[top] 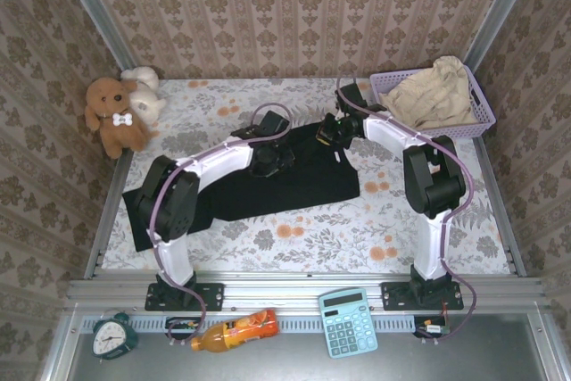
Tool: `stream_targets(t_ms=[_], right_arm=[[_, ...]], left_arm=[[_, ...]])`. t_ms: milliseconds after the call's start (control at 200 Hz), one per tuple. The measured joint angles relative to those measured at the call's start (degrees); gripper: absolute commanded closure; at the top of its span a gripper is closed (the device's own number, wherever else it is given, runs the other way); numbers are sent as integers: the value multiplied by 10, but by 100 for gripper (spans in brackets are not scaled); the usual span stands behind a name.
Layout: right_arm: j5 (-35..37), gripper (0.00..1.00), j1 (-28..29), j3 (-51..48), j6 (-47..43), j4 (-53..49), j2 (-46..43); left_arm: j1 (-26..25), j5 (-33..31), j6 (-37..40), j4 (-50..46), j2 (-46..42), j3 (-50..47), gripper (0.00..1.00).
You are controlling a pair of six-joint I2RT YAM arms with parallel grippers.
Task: Fold and stack the mixed laundry pile
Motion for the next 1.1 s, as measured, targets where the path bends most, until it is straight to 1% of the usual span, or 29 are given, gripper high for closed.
stream_targets(t_ms=[95,230,290,350,380,400,420,435,475,490,510,520,530,535,540,545,555,575,590,705,770,825,845,895,945,995,1100], right_arm=[[-1,100,0,-35,0,-3,-30],[-5,100,0,-107,0,-13,-101],[-12,100,0,-141,1,-18,-136],[-19,100,3,-181,4,-20,-172],[-24,96,5,-200,5,-23,-189],[-26,90,7,-215,7,-23,-200],[-28,80,9,-231,9,-23,-212],[-28,75,10,-240,9,-24,-219],[-33,74,11,-266,15,-30,-239],[-35,73,12,-274,16,-30,-245],[-37,69,12,-285,18,-32,-253],[-38,66,12,-289,19,-33,-256],[-39,61,12,-294,19,-34,-259],[-39,58,12,-296,19,-34,-261],[-39,53,12,-299,20,-35,-263],[-39,49,12,-300,22,-36,-265],[-39,40,12,-304,21,-37,-268],[-38,25,12,-311,23,-42,-275],[-38,21,12,-314,19,-47,-279],[-10,19,7,-315,5,-84,-305],[7,25,0,-311,-6,-96,-311],[12,38,-2,-306,-12,-94,-308],[13,44,-3,-305,-14,-92,-306],[17,59,-2,-301,-13,-87,-294],[19,67,2,-296,-9,-75,-273],[21,69,5,-290,-4,-59,-243],[28,69,9,-282,15,-23,-174]], left_arm=[[0,2,8,-18,-48,-23,100],[0,4,16,-42,-121,-81,100],[0,9,17,-46,-139,-104,96],[-2,16,17,-49,-144,-120,89],[-3,19,19,-49,-144,-127,81],[-4,20,18,-50,-144,-130,75],[-5,21,20,-52,-144,-133,66],[-6,23,18,-54,-144,-135,63],[-9,26,22,-61,-144,-137,59],[-10,26,22,-63,-144,-138,55],[-12,26,25,-66,-144,-138,42],[-12,26,24,-67,-144,-138,30],[-12,26,23,-68,-144,-138,17],[-12,26,23,-68,-144,-138,8],[-12,27,26,-70,-144,-138,4],[-12,27,28,-71,-144,-138,2],[-12,26,27,-72,-145,-138,1],[-13,25,27,-76,-146,-138,0],[-13,23,28,-79,-147,-137,0],[-5,5,41,-120,-160,-130,0],[11,-5,57,-138,-169,-117,0],[32,-14,78,-143,-177,-108,1],[41,-17,86,-143,-179,-106,2],[71,-21,110,-141,-183,-104,9],[101,-21,132,-137,-182,-106,20],[134,-21,154,-121,-178,-116,32],[189,-28,198,-93,-150,-150,40]])
